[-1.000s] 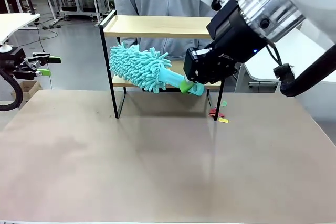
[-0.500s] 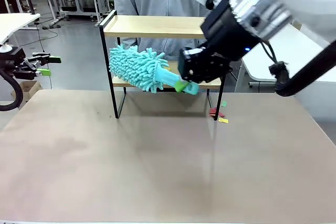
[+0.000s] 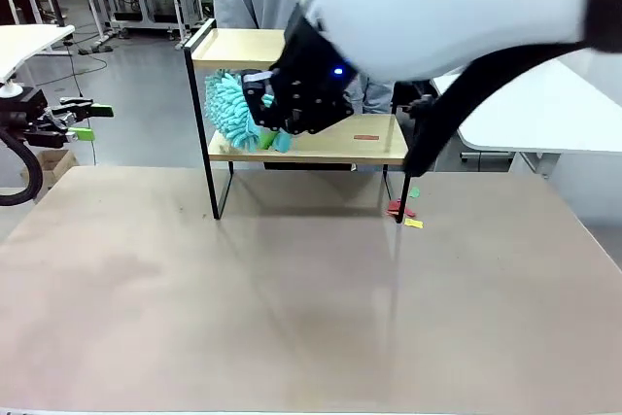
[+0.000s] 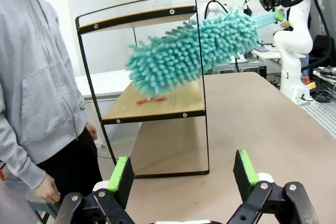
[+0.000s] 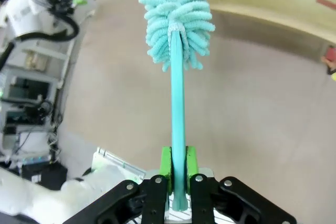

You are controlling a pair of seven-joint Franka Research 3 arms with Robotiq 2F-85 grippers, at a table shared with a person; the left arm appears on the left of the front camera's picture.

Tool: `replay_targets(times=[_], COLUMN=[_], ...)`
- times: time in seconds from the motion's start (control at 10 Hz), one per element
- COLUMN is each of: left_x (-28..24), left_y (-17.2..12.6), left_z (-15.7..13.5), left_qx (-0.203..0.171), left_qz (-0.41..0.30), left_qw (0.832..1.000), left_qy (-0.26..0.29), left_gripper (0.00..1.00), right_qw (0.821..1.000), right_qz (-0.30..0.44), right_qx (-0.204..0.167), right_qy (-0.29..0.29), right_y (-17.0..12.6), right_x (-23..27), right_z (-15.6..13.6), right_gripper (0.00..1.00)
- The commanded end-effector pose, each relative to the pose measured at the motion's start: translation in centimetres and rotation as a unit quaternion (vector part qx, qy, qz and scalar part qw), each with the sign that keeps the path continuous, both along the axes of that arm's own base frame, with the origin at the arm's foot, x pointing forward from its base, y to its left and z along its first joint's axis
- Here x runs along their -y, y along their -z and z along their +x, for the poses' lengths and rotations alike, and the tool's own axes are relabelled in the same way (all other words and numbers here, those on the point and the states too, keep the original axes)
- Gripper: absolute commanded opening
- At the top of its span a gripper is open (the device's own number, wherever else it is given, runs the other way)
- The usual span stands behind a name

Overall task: Clean the shelf.
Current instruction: Clean the specific section of the Shelf indicated by the human with the Duster.

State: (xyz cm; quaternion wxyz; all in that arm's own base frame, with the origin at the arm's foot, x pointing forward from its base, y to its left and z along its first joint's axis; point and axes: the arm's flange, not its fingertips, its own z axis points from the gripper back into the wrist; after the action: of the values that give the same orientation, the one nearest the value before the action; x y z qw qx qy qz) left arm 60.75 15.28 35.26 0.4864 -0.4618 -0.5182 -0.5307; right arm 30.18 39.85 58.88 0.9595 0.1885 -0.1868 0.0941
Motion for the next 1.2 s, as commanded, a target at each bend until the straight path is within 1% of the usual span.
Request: replay_targets(times=[0.0, 0.2, 0.3, 0.5, 0.6, 0.9, 1.1], left_x=[0.0, 0.0, 0.0, 0.0, 0.0, 0.0, 0.0], left_y=[-0.3, -0.3, -0.3, -0.3, -0.3, -0.3, -0.3], left_z=[-0.2, -0.2, -0.2, -0.2, -0.2, -0.2, -0.2], left_qx=[0.003, 0.003, 0.003, 0.003, 0.003, 0.003, 0.003], left_qz=[-0.001, -0.001, -0.001, -0.001, -0.001, -0.001, -0.001], left_qw=[1.0, 1.0, 1.0, 1.0, 1.0, 1.0, 1.0], left_qy=[0.0, 0.0, 0.0, 0.0, 0.0, 0.0, 0.0], left_gripper=[1.0, 1.0, 1.0, 1.0, 1.0, 1.0, 1.0], right_qw=[0.998, 0.997, 0.994, 0.991, 0.988, 0.987, 0.988], right_qz=[-0.035, -0.041, -0.048, -0.064, -0.073, -0.074, -0.076], right_qx=[0.008, 0.015, 0.026, 0.028, 0.036, 0.07, 0.064], right_qy=[0.05, 0.068, 0.089, 0.117, 0.129, 0.126, 0.122], right_y=[-0.7, -0.6, -0.4, 0.6, 1.1, 1.9, 2.1], right_x=[-4.2, -6.6, -7.6, -9.6, -10.5, -12.3, -13.0], right_z=[1.1, 1.9, 2.4, 3.7, 4.5, 6.5, 7.6], right_gripper=[0.14, 0.14, 0.14, 0.14, 0.14, 0.14, 0.14])
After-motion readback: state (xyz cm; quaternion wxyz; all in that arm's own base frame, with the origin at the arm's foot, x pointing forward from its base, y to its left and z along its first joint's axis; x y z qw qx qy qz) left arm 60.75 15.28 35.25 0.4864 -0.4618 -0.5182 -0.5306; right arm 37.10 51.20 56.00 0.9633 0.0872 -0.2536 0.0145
